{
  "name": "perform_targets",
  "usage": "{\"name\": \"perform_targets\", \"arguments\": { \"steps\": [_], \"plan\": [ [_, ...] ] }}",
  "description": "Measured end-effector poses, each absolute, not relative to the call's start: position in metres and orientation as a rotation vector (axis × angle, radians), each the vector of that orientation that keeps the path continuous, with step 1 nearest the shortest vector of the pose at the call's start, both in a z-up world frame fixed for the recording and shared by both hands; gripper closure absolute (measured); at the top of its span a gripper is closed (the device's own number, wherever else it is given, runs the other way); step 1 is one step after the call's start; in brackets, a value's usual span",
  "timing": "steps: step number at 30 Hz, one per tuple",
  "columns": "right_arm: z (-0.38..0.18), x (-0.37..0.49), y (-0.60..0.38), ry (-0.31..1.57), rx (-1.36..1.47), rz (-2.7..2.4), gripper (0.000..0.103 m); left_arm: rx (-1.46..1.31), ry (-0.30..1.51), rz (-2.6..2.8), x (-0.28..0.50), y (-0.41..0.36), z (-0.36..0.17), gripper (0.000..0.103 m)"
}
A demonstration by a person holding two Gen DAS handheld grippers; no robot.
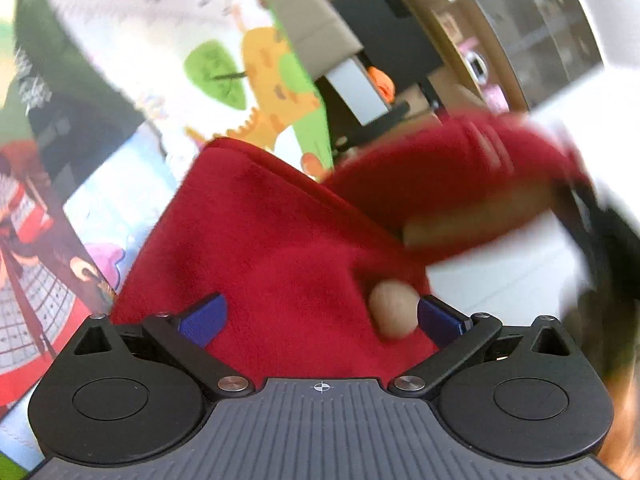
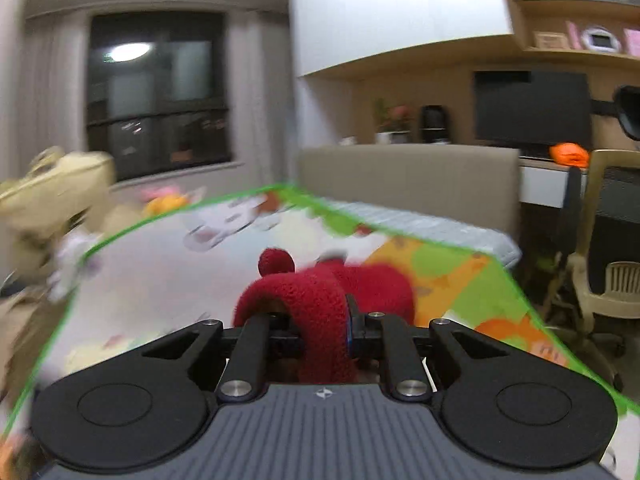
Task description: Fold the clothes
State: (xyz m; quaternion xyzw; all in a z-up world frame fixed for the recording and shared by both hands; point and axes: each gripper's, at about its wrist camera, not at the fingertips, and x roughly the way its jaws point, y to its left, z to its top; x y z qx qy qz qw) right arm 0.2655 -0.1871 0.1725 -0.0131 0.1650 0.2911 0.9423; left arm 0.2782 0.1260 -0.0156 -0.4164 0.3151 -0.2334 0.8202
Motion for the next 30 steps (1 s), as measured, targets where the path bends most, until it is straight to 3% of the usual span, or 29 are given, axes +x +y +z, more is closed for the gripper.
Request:
{"name": "perform_targets", "arguments": {
  "steps": [5,8,12,14,15,18,20,21,25,27,28,30],
  "plan": [
    [0.07,0.183,-0.184,0.503,-0.128,0.648,0.086,-0.855,0.677,-0.462,0.268,0.136,0.003,0.0],
    [0.025,0.167,-0.178,0.53,-0.196,0.64,0.085,-0.753,0.587,-0.459,0.25,0.137,0.039,0.0],
    [0.015,0.149,-0.15,0.434,-0.375,0.662,0.075,-0.564,0.44,-0.565,0.232,0.11,0.096,0.0],
    [0.014,0.144,-0.141,0.425,-0.417,0.683,0.064,-0.458,0.43,-0.649,0.232,0.082,0.114,0.0],
    [0.016,0.142,-0.14,0.421,-0.424,0.695,0.064,-0.402,0.442,-0.666,0.232,0.067,0.119,0.0],
    [0.026,0.134,-0.158,0.417,-0.394,0.717,0.06,-0.241,0.514,-0.564,0.235,0.034,0.11,0.0],
    [0.034,0.129,-0.18,0.421,-0.336,0.712,0.043,-0.12,0.539,-0.485,0.236,0.019,0.091,0.0],
    [0.039,0.127,-0.193,0.424,-0.301,0.703,0.04,-0.088,0.552,-0.466,0.235,0.015,0.083,0.0],
    [0.046,0.125,-0.222,0.423,-0.168,0.621,0.037,-0.059,0.607,-0.45,0.234,0.007,0.064,0.001],
    [0.04,0.122,-0.221,0.407,-0.137,0.593,0.037,-0.073,0.617,-0.454,0.238,0.007,0.061,0.013],
    [0.035,0.12,-0.215,0.397,-0.134,0.593,0.037,-0.1,0.625,-0.462,0.244,0.007,0.061,0.03],
    [0.025,0.12,-0.195,0.376,-0.153,0.597,0.037,-0.201,0.646,-0.487,0.256,0.012,0.067,0.037]
  ]
}}
